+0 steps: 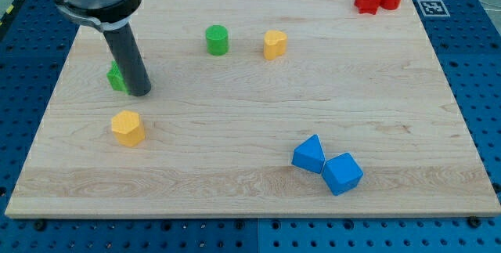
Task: Keep green circle above green star
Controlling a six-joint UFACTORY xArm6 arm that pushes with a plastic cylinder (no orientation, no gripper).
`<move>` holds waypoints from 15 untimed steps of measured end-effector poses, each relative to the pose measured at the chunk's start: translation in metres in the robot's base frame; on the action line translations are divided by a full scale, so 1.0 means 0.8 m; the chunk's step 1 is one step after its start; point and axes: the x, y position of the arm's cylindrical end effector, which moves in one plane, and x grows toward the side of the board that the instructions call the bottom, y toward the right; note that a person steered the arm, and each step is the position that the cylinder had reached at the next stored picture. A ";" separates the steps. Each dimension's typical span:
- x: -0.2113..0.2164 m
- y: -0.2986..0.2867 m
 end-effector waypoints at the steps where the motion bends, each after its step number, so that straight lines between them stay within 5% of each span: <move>1: -0.008 0.008; 6: -0.048 0.232; 9: -0.155 0.205; 15: -0.124 0.166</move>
